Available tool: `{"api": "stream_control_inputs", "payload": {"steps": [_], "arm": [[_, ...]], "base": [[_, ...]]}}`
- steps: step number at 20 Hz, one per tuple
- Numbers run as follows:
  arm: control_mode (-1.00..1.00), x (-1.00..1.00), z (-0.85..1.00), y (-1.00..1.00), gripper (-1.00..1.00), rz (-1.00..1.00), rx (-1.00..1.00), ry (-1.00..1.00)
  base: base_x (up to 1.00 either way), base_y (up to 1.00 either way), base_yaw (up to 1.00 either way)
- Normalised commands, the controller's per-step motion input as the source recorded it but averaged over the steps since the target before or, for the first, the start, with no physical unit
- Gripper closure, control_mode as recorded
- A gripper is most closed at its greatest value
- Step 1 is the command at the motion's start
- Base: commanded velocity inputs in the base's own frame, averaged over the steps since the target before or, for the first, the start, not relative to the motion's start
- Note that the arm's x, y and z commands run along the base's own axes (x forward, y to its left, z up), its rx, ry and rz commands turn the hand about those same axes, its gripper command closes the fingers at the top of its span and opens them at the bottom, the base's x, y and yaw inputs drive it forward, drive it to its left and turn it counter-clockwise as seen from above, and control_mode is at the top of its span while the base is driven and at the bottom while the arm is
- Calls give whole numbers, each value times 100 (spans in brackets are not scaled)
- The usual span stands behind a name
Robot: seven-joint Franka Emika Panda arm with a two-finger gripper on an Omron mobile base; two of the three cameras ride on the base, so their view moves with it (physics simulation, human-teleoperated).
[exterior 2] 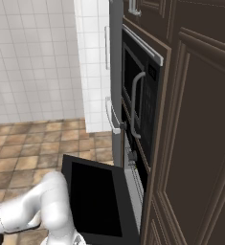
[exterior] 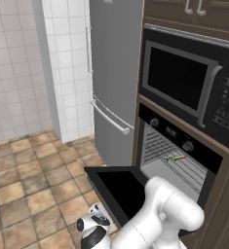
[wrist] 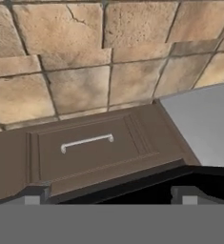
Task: Place the fish on the rack of the oven, and slide the rack back inside. Close the oven door.
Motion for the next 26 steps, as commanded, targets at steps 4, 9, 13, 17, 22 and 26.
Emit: {"api": "stream_control_inputs", "payload": {"steps": [4, 9, 13, 17, 22, 26], "arm": [[-100, 47, -68, 0, -100, 0, -13, 0], [-100, 5, -17, -29, -100, -1, -9, -8], [-100, -9, 28, -70, -100, -2, -7, -28], [-100, 0, 69, -86, -100, -3, -8, -39], [-100, 0, 98, -87, -100, -7, -6, -37], [-100, 0, 100, -100, -100, -13, -3, -25]], "base": [[0, 0, 0], [0, 0, 0], [0, 0, 0], [0, 0, 0], [0, 0, 0], [0, 0, 0]]}}
